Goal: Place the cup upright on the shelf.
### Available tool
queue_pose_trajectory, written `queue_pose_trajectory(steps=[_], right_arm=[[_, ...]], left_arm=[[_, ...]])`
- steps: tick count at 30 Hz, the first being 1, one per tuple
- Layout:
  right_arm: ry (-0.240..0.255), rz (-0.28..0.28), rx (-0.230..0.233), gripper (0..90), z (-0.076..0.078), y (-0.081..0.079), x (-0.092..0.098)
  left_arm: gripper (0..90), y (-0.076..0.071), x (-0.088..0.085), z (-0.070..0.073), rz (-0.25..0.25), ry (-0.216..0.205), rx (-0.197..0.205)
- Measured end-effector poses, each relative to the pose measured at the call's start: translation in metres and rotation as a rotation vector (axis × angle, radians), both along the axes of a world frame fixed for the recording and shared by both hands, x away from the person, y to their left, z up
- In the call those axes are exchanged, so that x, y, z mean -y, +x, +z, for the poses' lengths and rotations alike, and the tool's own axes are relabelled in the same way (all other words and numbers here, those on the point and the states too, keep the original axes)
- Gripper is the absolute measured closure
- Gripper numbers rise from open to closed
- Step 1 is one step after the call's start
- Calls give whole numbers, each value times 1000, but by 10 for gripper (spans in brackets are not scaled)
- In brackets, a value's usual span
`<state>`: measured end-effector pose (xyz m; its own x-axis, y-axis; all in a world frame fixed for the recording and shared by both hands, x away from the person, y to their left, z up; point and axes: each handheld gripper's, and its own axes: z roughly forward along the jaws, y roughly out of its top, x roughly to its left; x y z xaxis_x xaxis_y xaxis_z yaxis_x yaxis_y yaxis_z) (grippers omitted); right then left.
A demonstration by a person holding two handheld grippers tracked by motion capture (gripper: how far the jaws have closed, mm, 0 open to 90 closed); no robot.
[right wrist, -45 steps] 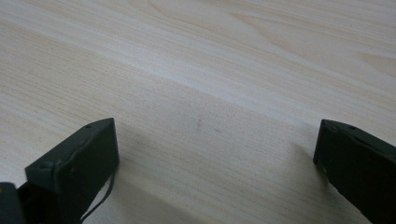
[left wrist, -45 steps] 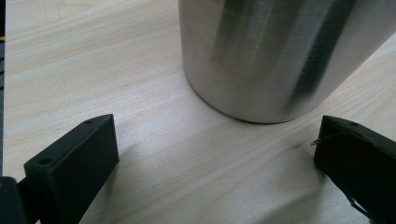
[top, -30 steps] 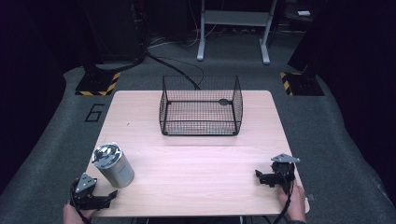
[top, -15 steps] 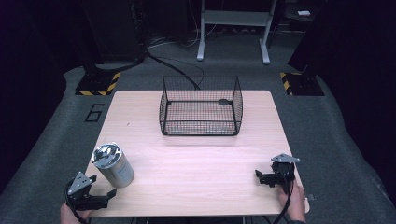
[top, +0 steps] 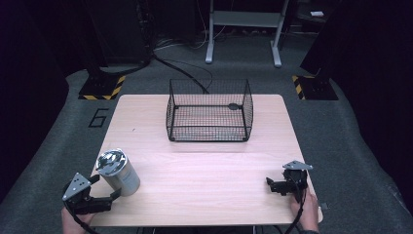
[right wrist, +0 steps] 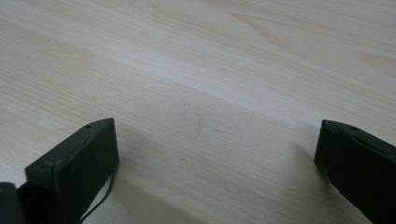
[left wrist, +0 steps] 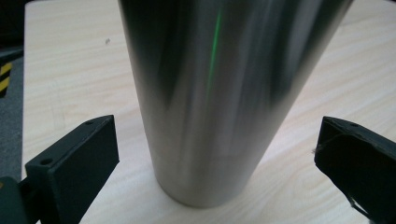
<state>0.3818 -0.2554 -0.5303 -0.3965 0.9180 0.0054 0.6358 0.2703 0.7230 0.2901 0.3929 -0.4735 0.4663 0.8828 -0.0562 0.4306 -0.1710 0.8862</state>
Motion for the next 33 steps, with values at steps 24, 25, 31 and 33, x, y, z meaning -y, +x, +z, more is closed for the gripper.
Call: queue_pose_trajectory(steps=[24,25,31,33], right_arm=[[0,0,0,0,0,0,0],[0,0,0,0,0,0,0],[0,-1,0,0,0,0,0],[0,0,0,0,0,0,0]], left_arm=[[0,25,17,17,28,-86,104],[0,26,18,17,30,-89,112],[0,32,22,18,32,-92,121],[0,33,22,18,33,-98,115]])
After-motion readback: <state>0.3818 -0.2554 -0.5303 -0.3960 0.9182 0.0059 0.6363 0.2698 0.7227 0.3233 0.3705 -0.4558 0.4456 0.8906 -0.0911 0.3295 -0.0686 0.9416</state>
